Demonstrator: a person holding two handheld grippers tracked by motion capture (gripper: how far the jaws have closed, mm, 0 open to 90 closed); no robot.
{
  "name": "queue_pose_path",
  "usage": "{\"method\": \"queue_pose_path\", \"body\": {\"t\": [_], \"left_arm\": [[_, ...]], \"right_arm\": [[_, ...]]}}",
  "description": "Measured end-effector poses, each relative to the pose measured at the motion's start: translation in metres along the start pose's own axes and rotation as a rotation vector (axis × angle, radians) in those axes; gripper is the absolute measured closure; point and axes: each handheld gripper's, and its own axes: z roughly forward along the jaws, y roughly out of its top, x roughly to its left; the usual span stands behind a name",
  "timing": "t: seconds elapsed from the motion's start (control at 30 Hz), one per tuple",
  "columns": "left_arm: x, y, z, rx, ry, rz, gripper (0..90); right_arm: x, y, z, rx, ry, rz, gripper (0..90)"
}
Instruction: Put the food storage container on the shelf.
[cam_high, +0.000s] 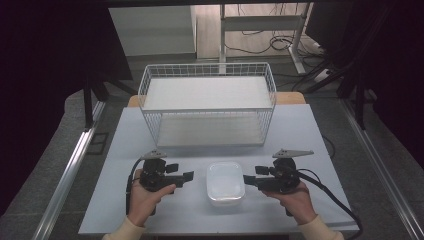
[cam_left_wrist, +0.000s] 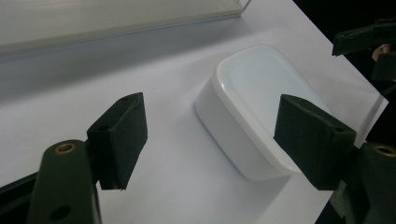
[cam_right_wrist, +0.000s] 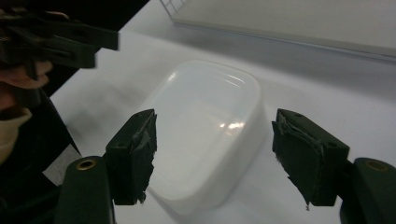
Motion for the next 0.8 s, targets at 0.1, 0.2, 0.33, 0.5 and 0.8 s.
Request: {"method": "queue_pose_path", "body": {"t": [0.1, 0.2, 0.33, 0.5, 0.8], "left_arm": [[-0.003, 0.004, 0.01, 0.011, -0.025, -0.016, 25.5], [-0.005, 0.005, 0.018, 0.022, -0.056, -0.039, 25.6], [-0.007, 0.002, 0.023, 0.041, -0.064, -0.055, 26.6], [-0.012, 0.003, 0.03, 0.051, -0.121, -0.089, 27.2], [-0.007, -0.002, 0.046, 0.075, -0.145, -0.182, 30.1]], "right_arm": [[0.004, 0.006, 0.007, 0.006, 0.003, 0.01, 32.3], [-0.001, 0.006, 0.014, 0.012, 0.004, 0.04, 33.7], [-0.001, 0.001, 0.022, 0.048, 0.013, 0.039, 35.0], [-0.004, -0.001, 0.029, 0.069, 0.028, 0.052, 37.8], [-0.007, -0.002, 0.035, 0.088, 0.02, 0.069, 38.3]]}}
